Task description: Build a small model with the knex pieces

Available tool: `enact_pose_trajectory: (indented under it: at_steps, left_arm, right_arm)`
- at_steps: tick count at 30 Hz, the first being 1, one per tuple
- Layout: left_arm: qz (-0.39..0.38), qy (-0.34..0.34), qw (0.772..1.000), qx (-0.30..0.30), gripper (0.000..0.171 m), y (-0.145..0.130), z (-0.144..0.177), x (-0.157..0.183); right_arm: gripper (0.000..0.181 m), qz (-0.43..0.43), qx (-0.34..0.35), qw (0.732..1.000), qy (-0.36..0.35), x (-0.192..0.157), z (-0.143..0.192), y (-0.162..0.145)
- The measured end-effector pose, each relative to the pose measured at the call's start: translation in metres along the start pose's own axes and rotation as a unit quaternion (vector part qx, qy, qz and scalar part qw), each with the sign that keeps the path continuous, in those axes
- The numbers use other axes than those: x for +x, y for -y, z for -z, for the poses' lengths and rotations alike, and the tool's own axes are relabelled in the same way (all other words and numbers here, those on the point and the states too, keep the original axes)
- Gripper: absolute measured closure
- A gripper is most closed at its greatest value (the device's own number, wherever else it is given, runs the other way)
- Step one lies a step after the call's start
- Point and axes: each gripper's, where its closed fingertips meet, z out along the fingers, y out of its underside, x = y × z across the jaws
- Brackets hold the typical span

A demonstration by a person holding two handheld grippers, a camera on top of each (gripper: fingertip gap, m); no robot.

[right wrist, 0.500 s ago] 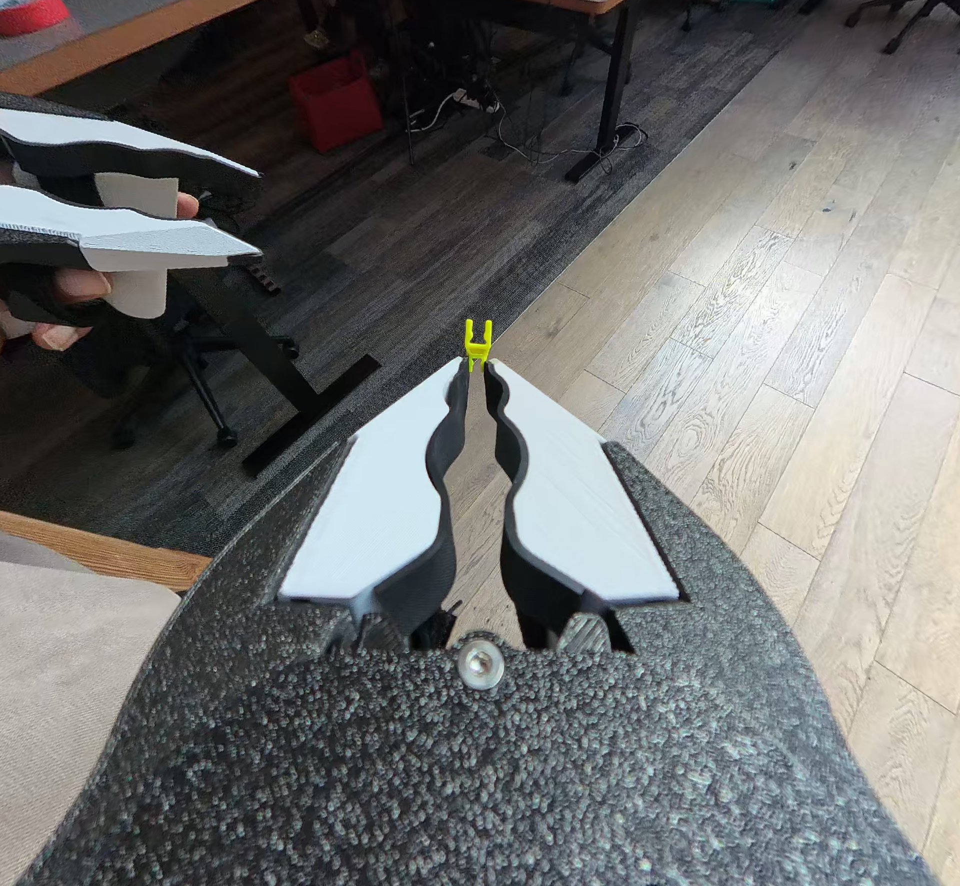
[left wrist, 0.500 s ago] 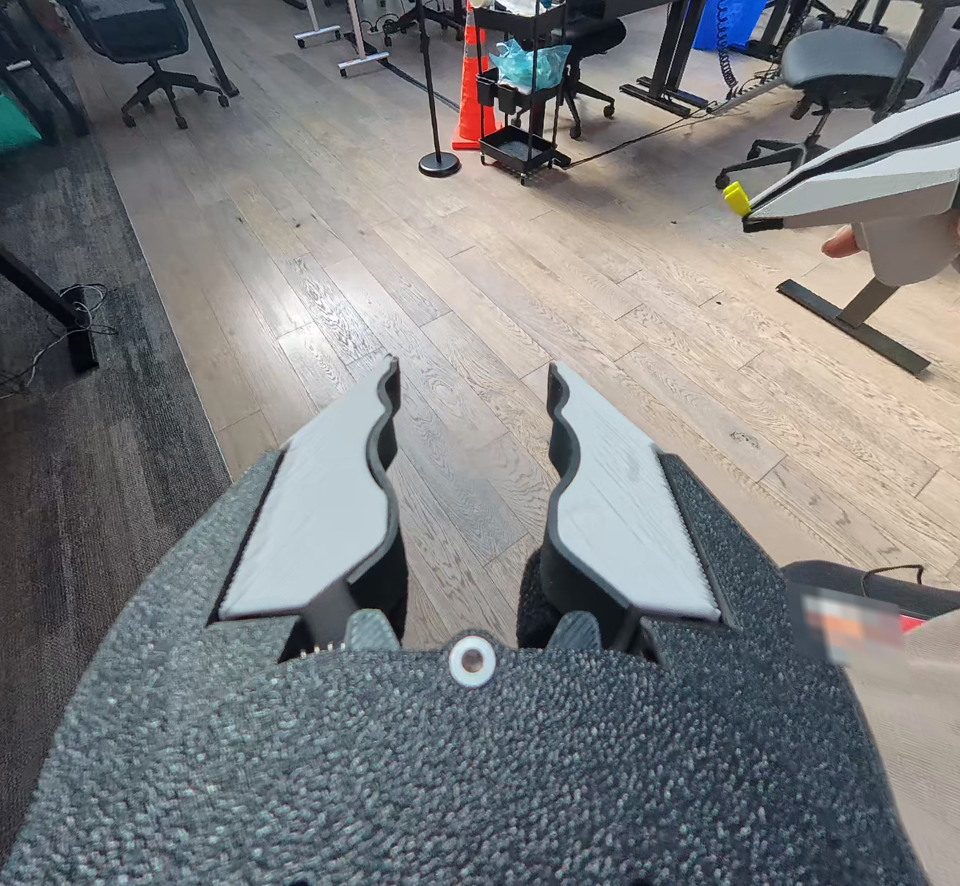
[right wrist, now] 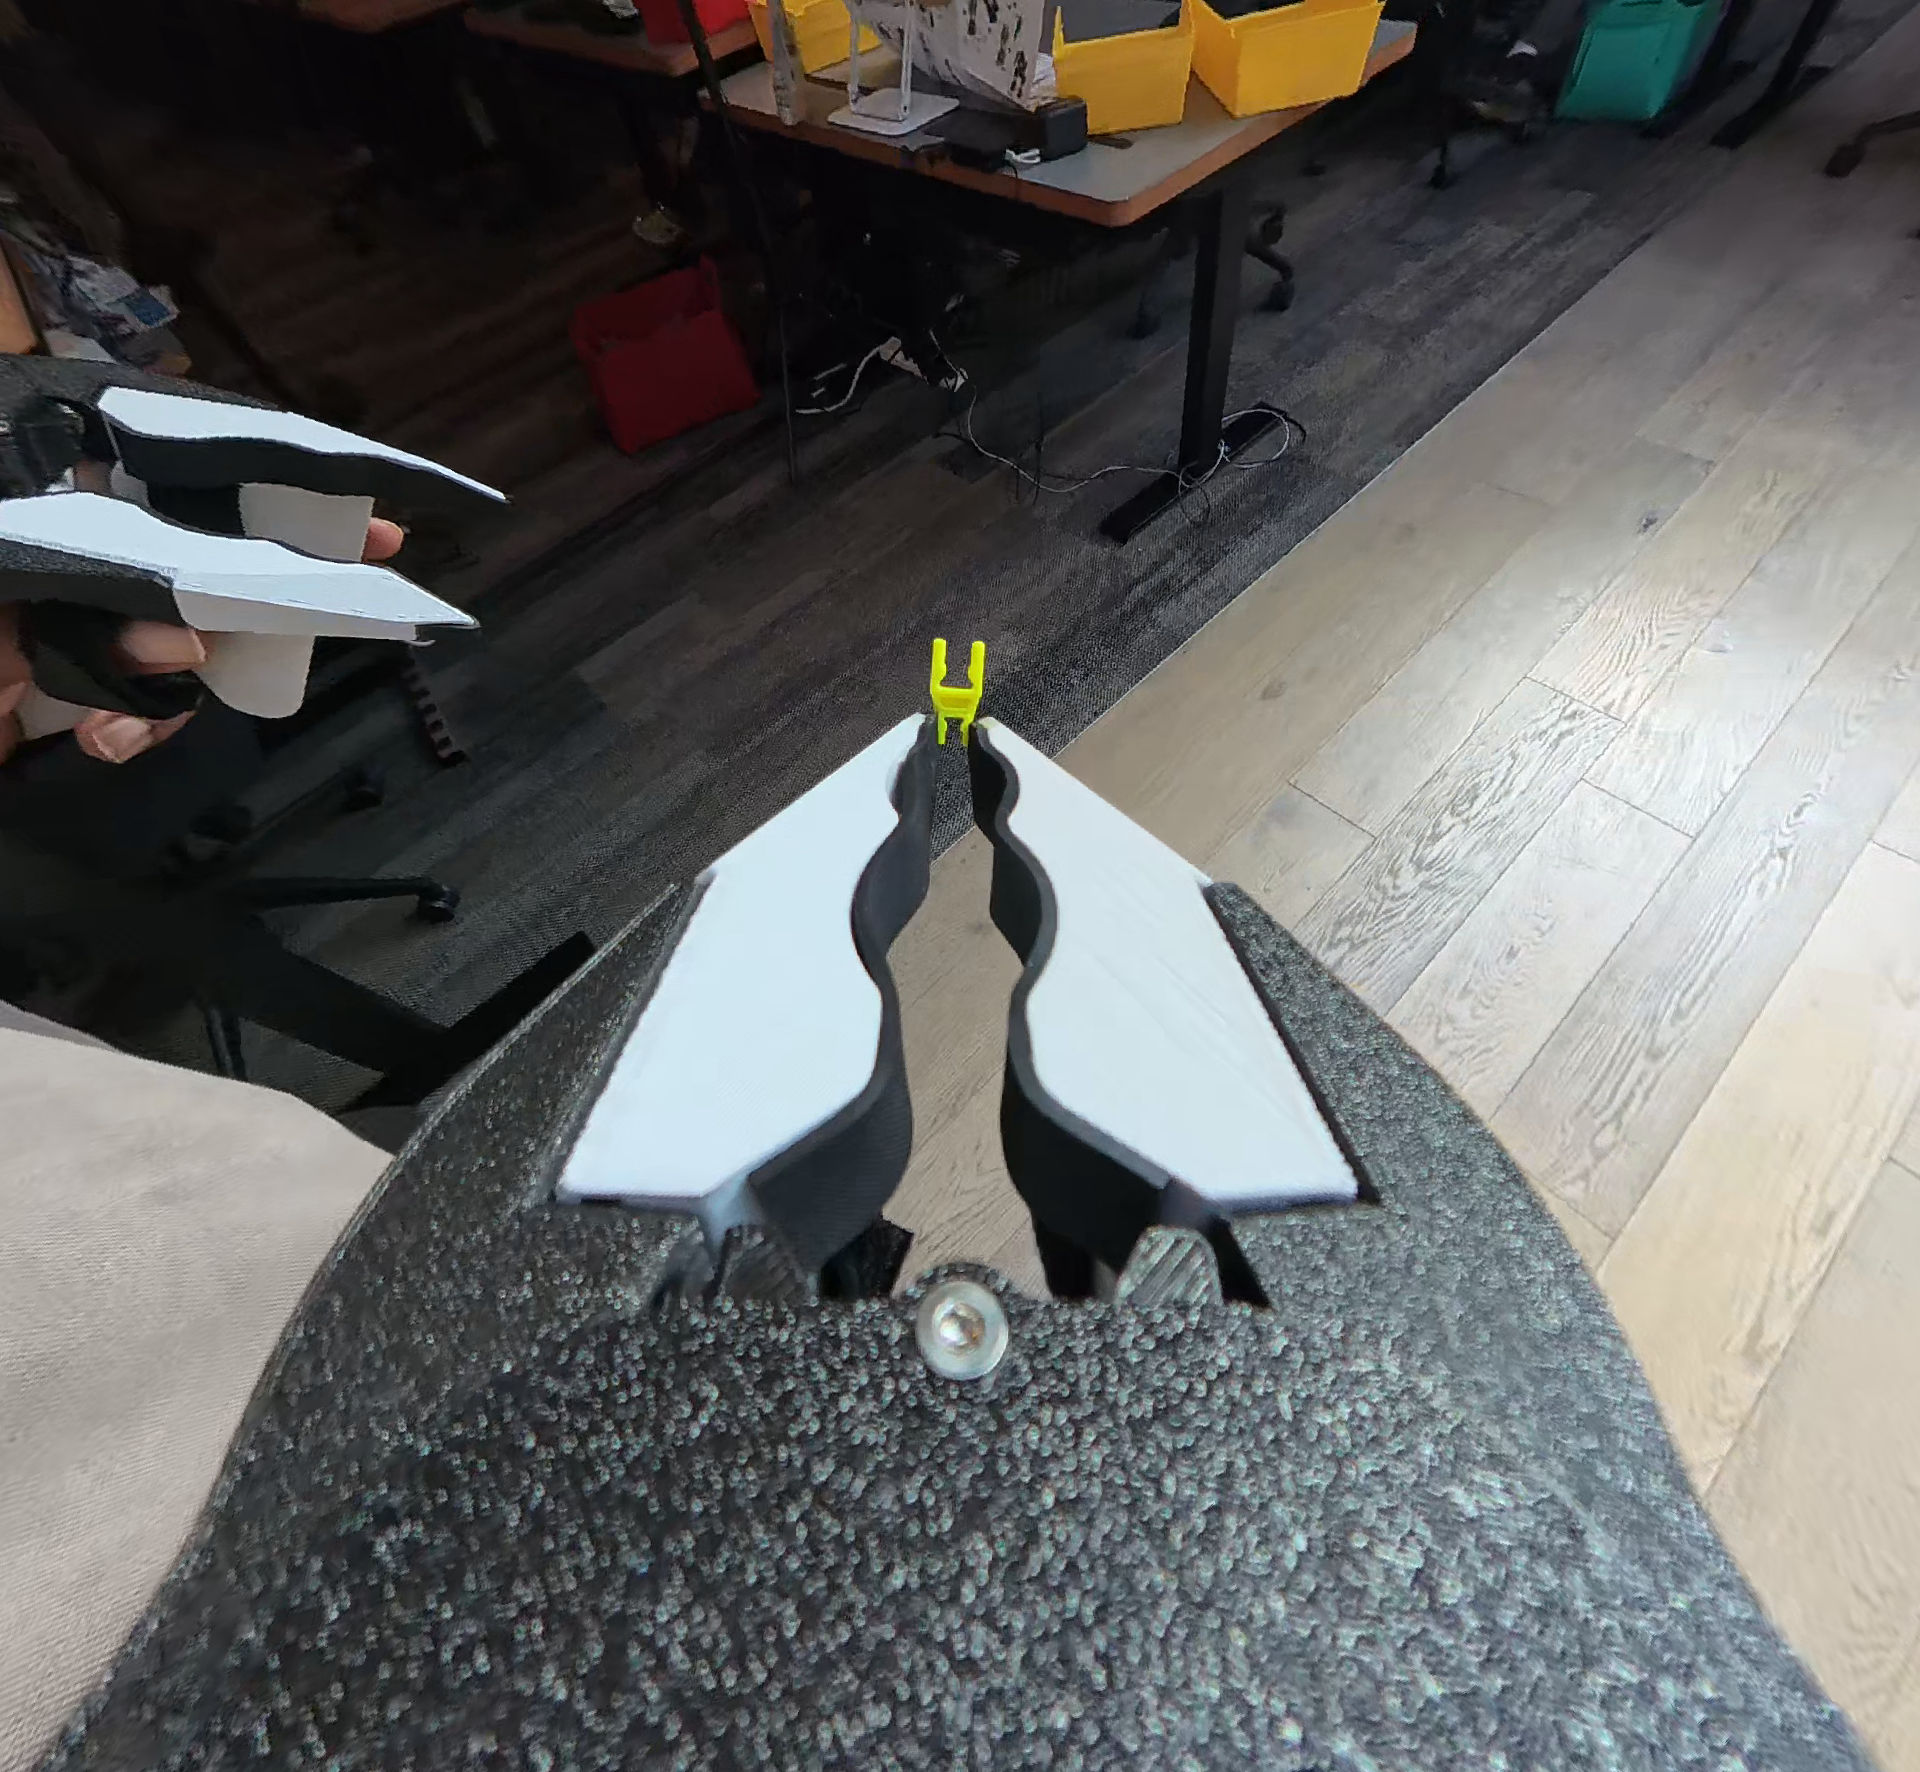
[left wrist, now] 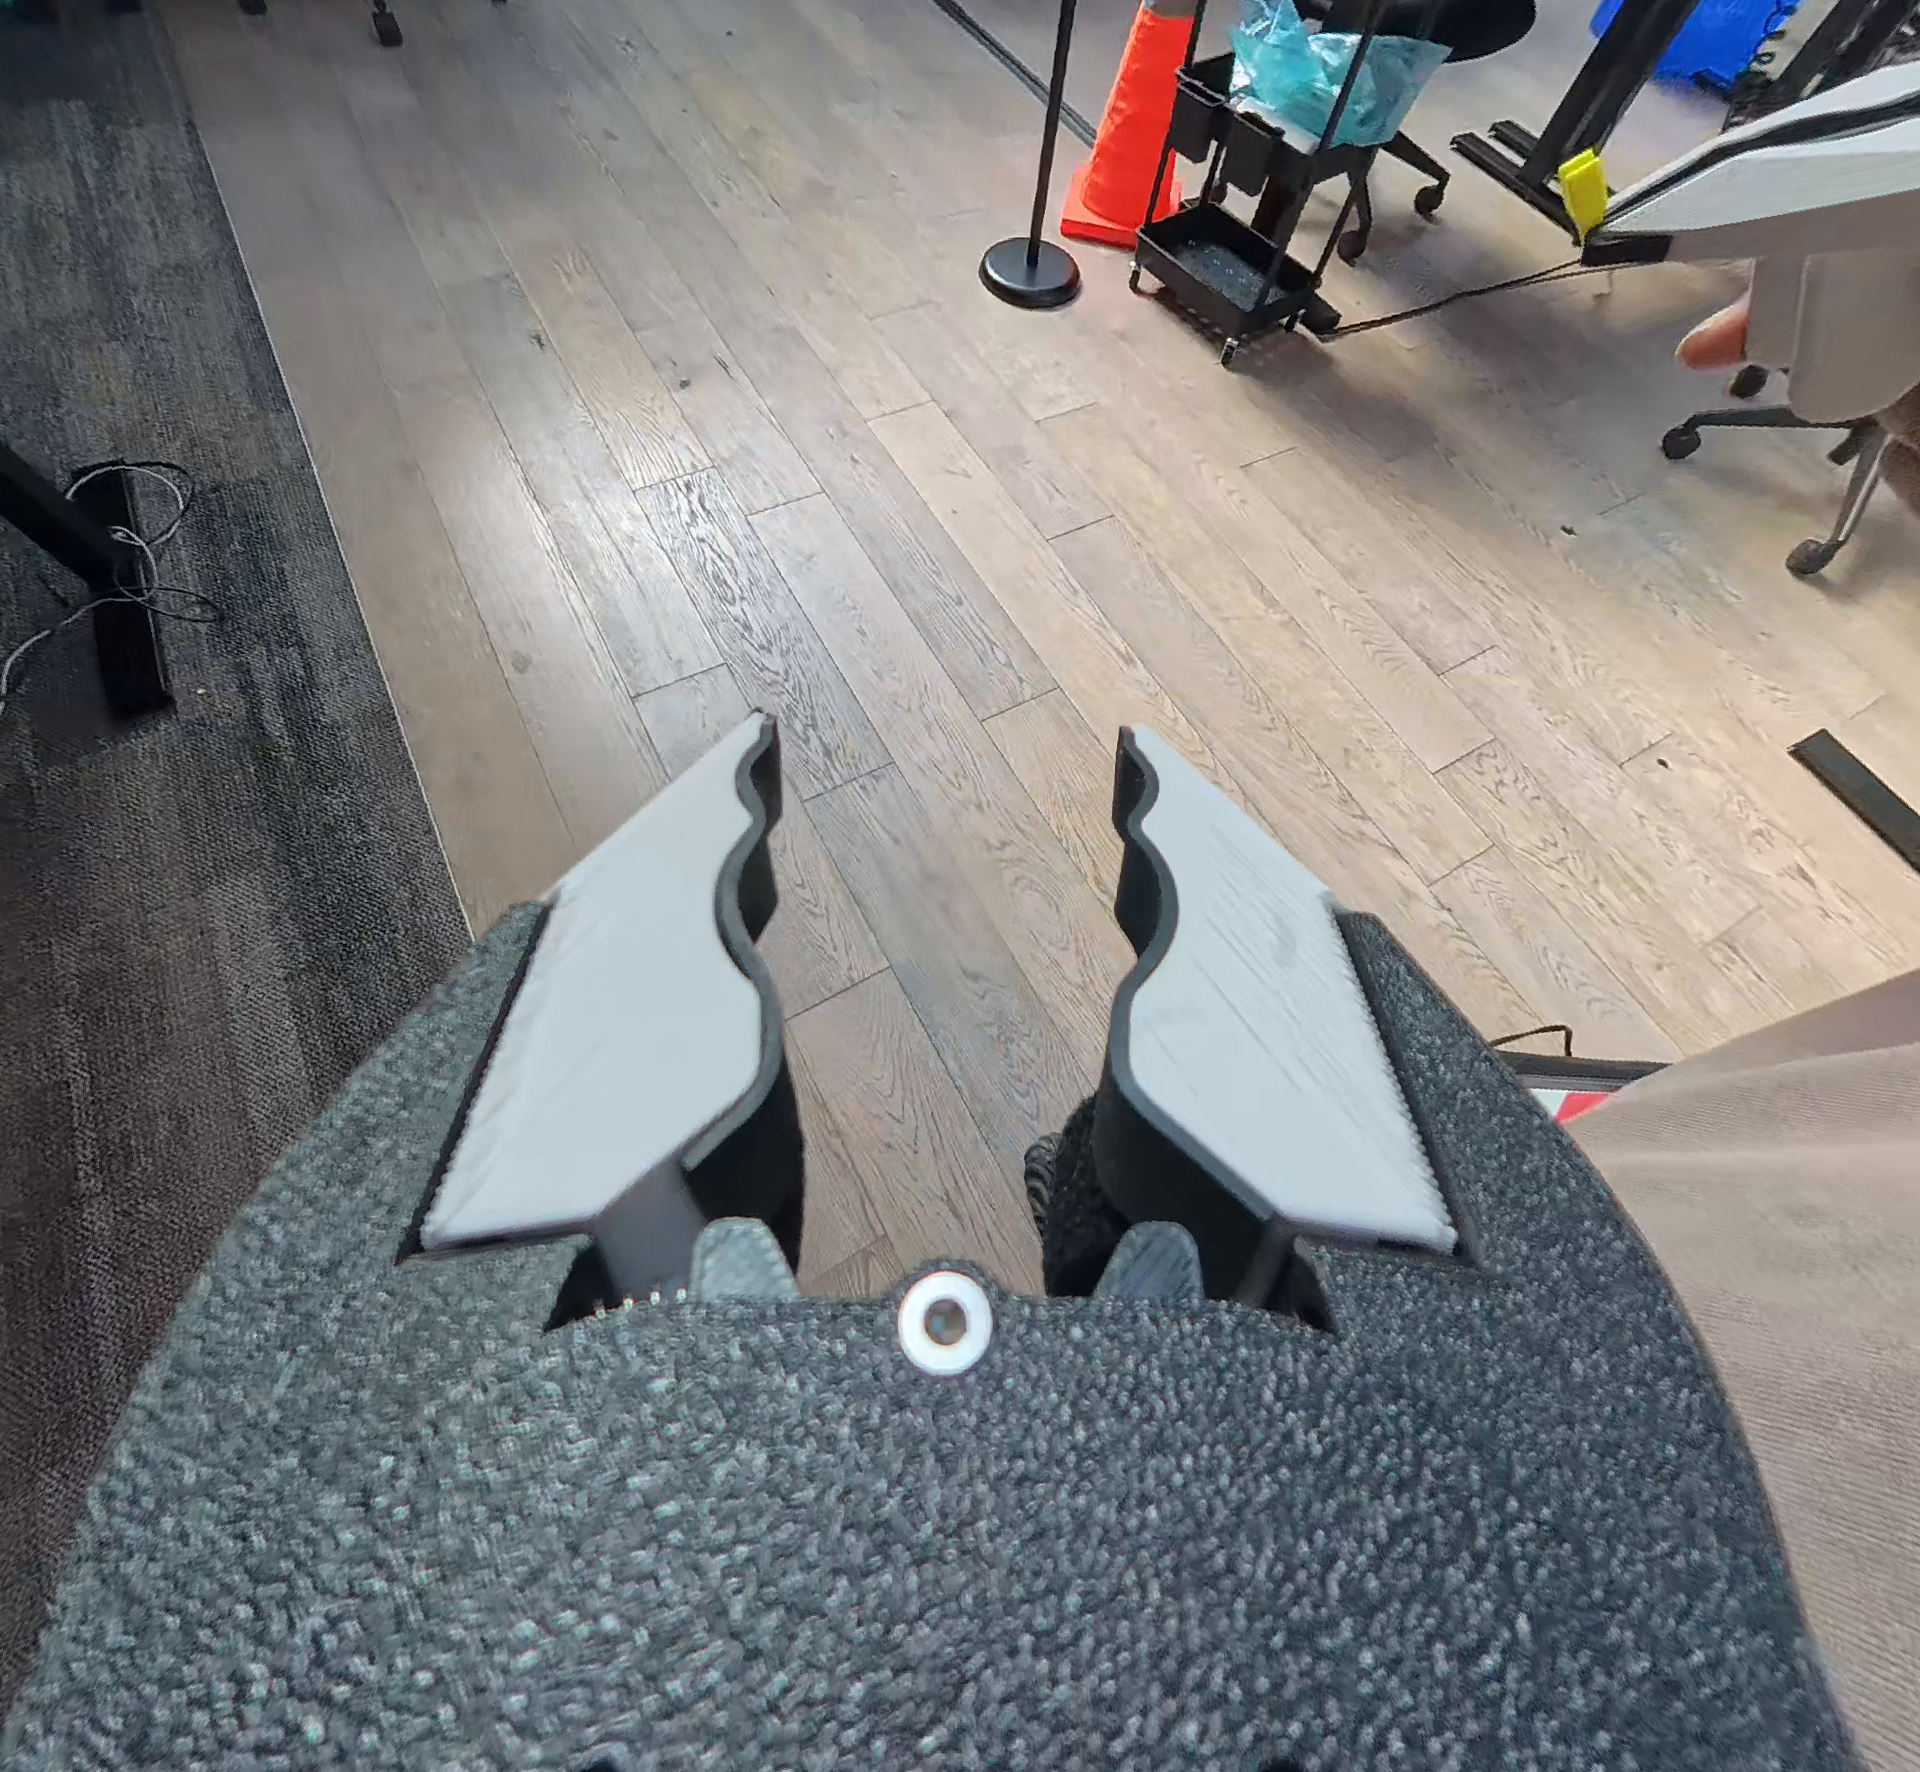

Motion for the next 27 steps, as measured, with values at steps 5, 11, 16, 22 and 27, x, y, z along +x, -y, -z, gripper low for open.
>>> enact_pose_trajectory:
  at_steps: [5,11,16,22,27]
  left_arm:
    - [0.023,0.049,0.998,0.022,0.106,0.089,-0.090,-0.126]
    - [0.069,0.059,0.995,0.030,0.107,0.136,-0.249,-0.281]
    - [0.053,0.035,0.997,0.047,0.107,0.253,-0.377,-0.413]
    - [-0.025,0.021,0.996,0.078,0.107,0.431,-0.503,-0.542]
    - [-0.019,0.063,0.994,0.082,0.107,0.480,-0.627,-0.659]
  right_arm:
    - [0.177,0.044,0.004,0.997,0.056,0.102,-0.137,0.116]
    - [0.177,0.046,-0.001,0.997,0.064,0.228,-0.314,0.171]
    - [0.177,-0.008,-0.017,0.999,0.039,0.340,-0.426,0.230]
    - [0.177,-0.017,-0.006,1.000,0.015,0.477,-0.547,0.315]
    - [0.177,-0.007,-0.009,0.999,0.030,0.602,-0.683,0.351]
